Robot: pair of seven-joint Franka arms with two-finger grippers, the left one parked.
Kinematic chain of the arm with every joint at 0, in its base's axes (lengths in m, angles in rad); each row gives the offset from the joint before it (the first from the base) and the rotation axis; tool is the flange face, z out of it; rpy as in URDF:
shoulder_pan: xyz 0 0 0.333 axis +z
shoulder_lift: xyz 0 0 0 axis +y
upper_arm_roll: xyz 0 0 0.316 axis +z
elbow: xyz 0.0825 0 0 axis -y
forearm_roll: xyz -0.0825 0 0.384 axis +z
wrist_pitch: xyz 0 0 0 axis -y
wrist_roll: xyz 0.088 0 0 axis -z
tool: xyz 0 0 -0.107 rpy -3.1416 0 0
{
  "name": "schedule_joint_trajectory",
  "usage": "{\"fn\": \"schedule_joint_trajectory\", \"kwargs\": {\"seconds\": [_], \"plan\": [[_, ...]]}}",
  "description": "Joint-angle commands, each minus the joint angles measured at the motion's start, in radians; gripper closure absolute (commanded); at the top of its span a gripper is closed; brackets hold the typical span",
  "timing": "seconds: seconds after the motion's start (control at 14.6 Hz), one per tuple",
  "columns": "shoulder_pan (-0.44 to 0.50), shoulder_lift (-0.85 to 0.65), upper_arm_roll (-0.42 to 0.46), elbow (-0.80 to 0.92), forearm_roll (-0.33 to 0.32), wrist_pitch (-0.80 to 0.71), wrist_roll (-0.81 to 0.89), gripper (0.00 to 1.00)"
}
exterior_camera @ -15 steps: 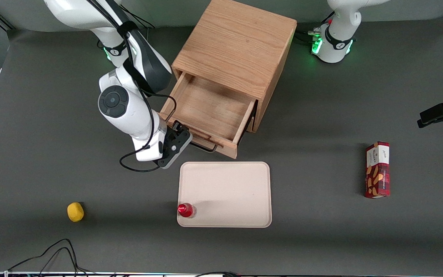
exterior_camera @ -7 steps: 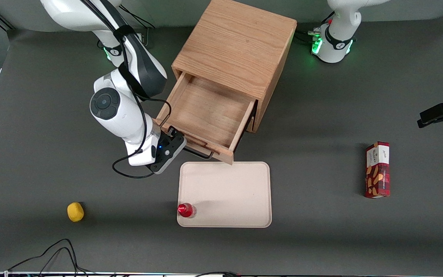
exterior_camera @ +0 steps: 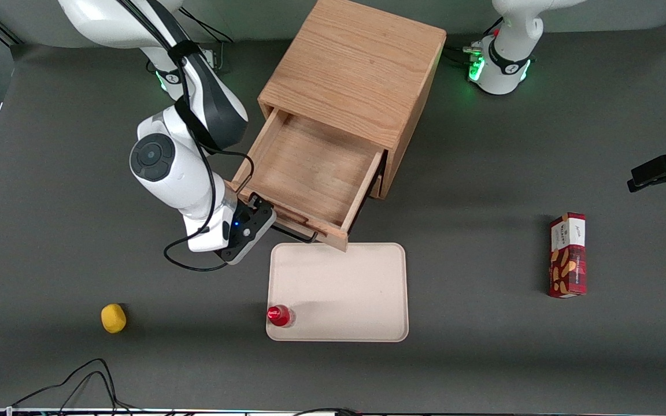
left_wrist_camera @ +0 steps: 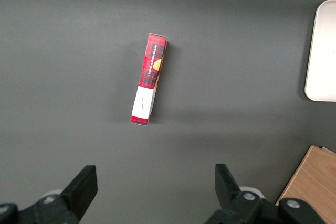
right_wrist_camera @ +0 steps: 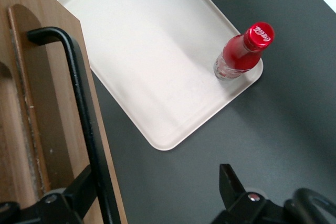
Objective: Open upper drawer
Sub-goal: 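Pull the handle with the right gripper, sliding the upper drawer outward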
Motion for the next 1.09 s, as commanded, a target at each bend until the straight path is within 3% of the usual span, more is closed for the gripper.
{"fn": "schedule_joint_trajectory", "kwargs": {"seconds": [0.0,0.34,0.55,0.75,1.03], "plan": [[-0.010,0.022,-0.016,0.022,-0.004,0.028,-0.040,0.00],[-0.010,0.018,-0.016,0.032,0.006,0.027,-0.032,0.00],[-0.022,0.001,-0.018,0.048,0.076,0.015,-0.036,0.00],[-0.048,-0.022,-0.013,0.051,0.082,0.013,-0.033,0.00],[-0.109,-0.099,-0.012,0.040,0.200,-0.034,-0.020,0.00]]}}
